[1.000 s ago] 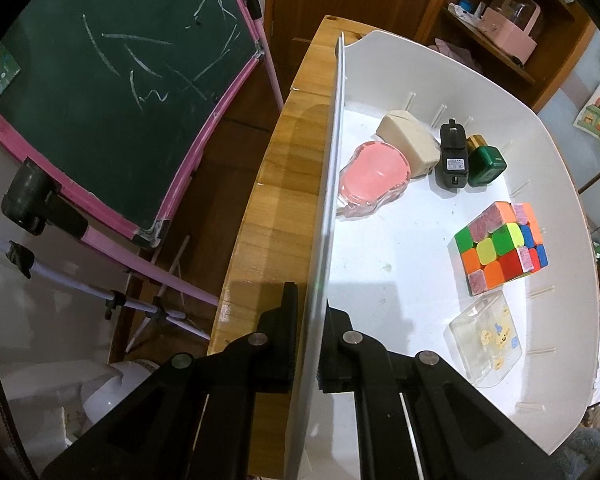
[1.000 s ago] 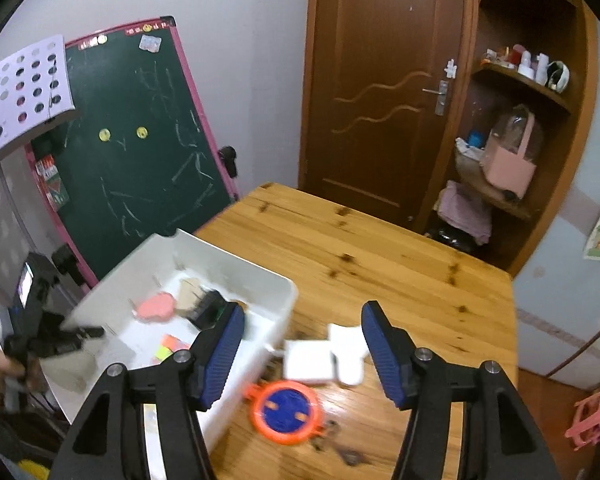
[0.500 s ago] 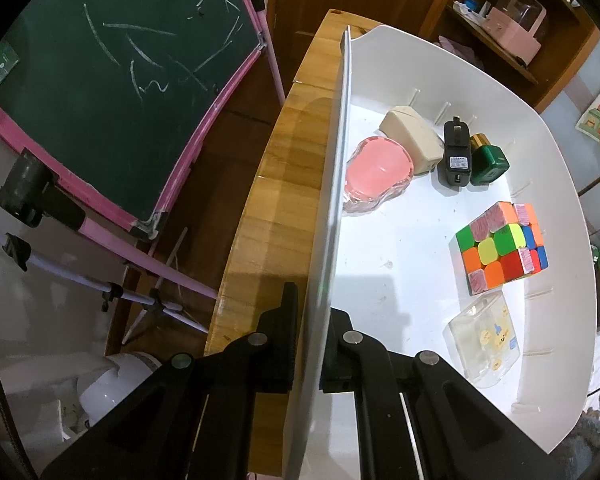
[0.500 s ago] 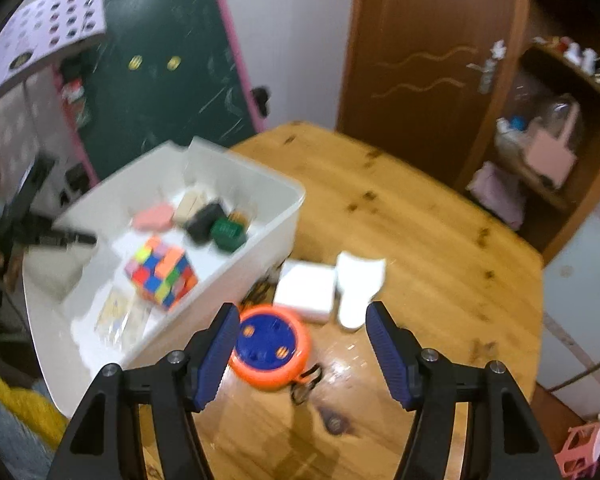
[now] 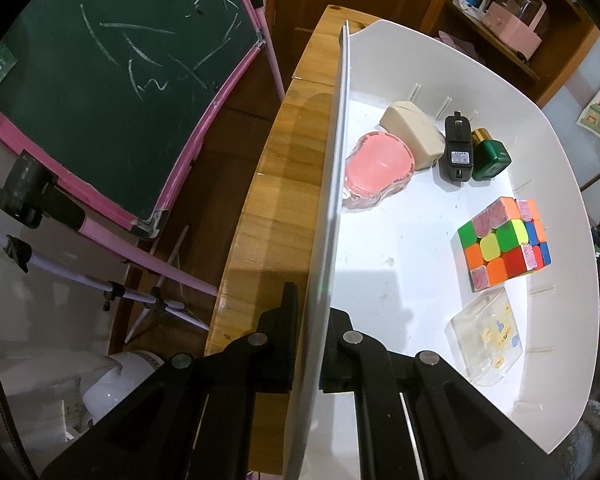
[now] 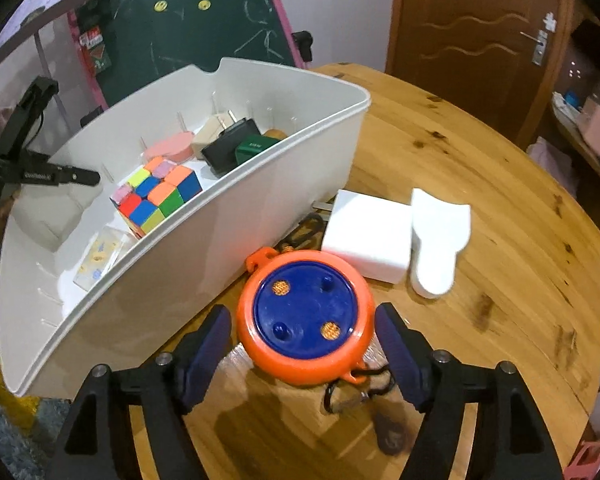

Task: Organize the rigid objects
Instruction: 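Move the right gripper back to the orange-and-blue cable reel, then grasp the orange-and-blue cable reel with the right gripper and lift, then carry the cable reel into the bin beside the pink case and release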

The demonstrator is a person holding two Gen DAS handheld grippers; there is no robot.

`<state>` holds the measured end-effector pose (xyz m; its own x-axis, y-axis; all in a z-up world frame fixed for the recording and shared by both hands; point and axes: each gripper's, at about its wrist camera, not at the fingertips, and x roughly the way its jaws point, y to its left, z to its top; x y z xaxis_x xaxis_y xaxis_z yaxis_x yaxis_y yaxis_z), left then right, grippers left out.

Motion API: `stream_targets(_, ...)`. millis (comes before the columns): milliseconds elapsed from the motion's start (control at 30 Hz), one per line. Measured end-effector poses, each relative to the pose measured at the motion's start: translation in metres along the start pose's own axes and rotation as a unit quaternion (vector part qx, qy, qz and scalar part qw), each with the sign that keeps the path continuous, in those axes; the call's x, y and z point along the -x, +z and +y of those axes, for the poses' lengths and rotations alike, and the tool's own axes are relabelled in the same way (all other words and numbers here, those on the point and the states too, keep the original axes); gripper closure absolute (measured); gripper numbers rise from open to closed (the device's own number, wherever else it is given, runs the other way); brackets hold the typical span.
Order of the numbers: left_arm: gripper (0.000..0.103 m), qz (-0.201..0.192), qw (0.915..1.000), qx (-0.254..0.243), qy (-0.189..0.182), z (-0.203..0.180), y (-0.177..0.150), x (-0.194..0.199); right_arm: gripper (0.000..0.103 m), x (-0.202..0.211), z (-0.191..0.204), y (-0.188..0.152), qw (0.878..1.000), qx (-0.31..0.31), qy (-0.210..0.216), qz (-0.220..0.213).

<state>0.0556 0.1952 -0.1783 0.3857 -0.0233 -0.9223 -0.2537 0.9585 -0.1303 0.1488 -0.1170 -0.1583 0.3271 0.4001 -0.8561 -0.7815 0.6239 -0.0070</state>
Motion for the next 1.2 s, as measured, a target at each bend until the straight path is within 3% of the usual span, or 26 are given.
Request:
stream_targets(367,0.094,0.0,1.0,0.0,0.0,0.0,0.0,0.0,0.021,-0.023,0.0,0.01,0.999,0.034,-0.001,0.037)
stream_targets(533,0.094,0.0,1.0,0.001,-0.001,0.001,0.0,0.0,0.021,-0.036,0.001,0.011,0.998,0.029,-0.005,0.062)
stream_targets(733,0.094,0.0,1.0,0.0,0.0,0.0,0.001,0.001,0.022,-0.036,0.0,0.008,0.998,-0.003,-0.018,0.064)
stream_targets(967,0.094,-0.001,1.0,-0.001,0.001,0.0,0.001,0.001,0.022,-0.001,-0.003,0.002,0.997,-0.055,-0.034,0.037)
stream_targets(1200,0.094,-0.011,0.9999,-0.006,0.002,-0.002,0.0,0.003,0.022,0.059,-0.005,0.024,0.993,-0.095,-0.071,-0.008)
